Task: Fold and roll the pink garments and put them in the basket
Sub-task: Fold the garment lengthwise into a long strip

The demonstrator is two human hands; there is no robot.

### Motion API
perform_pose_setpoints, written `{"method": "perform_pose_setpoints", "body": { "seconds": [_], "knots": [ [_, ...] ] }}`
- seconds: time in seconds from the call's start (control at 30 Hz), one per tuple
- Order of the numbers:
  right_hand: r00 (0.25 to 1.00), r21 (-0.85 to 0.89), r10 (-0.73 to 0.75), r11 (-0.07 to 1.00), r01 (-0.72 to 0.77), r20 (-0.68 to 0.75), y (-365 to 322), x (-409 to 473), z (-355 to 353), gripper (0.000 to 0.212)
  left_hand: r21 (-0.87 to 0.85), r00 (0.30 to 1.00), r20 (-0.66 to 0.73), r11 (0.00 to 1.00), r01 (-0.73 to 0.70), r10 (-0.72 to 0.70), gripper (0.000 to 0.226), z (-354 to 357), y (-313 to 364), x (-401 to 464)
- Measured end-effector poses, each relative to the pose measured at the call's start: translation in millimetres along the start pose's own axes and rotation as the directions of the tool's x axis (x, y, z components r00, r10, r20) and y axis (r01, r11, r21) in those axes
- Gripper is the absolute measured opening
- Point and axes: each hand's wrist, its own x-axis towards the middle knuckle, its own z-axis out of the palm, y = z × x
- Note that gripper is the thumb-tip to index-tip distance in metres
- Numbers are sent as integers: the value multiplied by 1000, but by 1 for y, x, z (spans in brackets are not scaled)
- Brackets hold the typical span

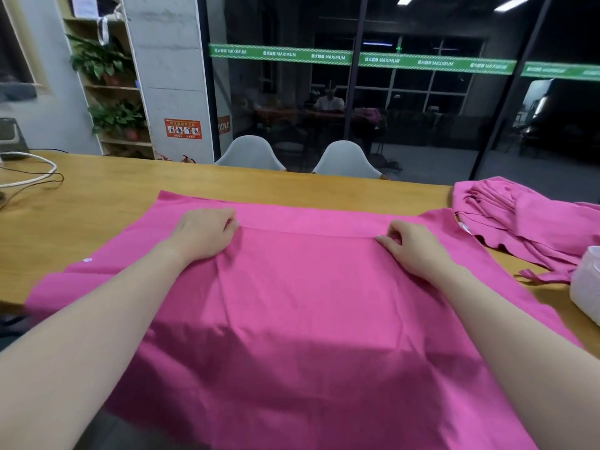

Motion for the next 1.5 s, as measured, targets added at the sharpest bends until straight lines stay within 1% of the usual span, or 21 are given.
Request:
{"method": "perform_pose_setpoints", "body": {
  "seconds": [0.1, 0.2, 0.33, 0.53, 0.67, 0.9, 1.03, 1.17, 1.23, 1.3, 1.37, 1.43, 1.5],
  "knots": [
    [998, 6, 21, 1000, -22, 53, 11, 9, 24, 30, -8, 998, 52, 1000, 20, -20, 25, 28, -6, 5],
    [996, 63, 59, 996, -64, 67, 23, 11, 42, 29, -20, 999, 25, 999, 37, -36, 26, 47, -12, 8],
    [995, 81, 49, 995, -56, 83, 29, 13, 47, 28, -18, 999, 28, 999, 27, -26, 25, 51, -13, 10],
    [997, 88, 57, 994, -62, 60, 26, 4, 44, 30, -50, 997, 40, 997, 62, -60, 28, 45, -7, 0],
    [997, 94, 60, 993, -65, 58, 20, -11, 37, 31, -38, 998, 20, 997, 65, -64, 27, 38, -5, -19],
    [997, 72, 44, 996, -49, 61, 3, -64, 17, 37, -32, 998, 36, 998, 48, -47, 27, 19, 4, -72],
    [999, 50, 19, 999, -21, 33, -4, -94, 8, 32, -38, 999, 14, 999, 32, -31, 28, 14, 6, -96],
    [998, 6, 9, 1000, -9, 61, -14, -97, 1, 33, -24, 997, 67, 999, 45, -44, 29, 7, 12, -99],
    [999, -22, -37, 999, 38, 34, -16, -92, -8, 32, -32, 999, 35, 999, 22, -21, 28, 0, 10, -94],
    [997, -19, -75, 997, 74, -34, -19, -81, -23, 32, -55, 999, -49, 998, 14, -17, 26, -13, 8, -81],
    [993, -4, -92, 996, 92, -74, -21, -62, -35, 31, -40, 993, -115, 999, 8, -13, 26, -26, 6, -60],
    [994, -11, -84, 996, 84, -67, -20, -40, -37, 31, -4, 992, -128, 1000, -9, 8, 26, -33, 4, -39],
    [997, -30, -63, 998, 62, -49, -16, -19, -32, 32, 30, 995, -103, 1000, -9, 12, 26, -32, 4, -19]
  ]
}}
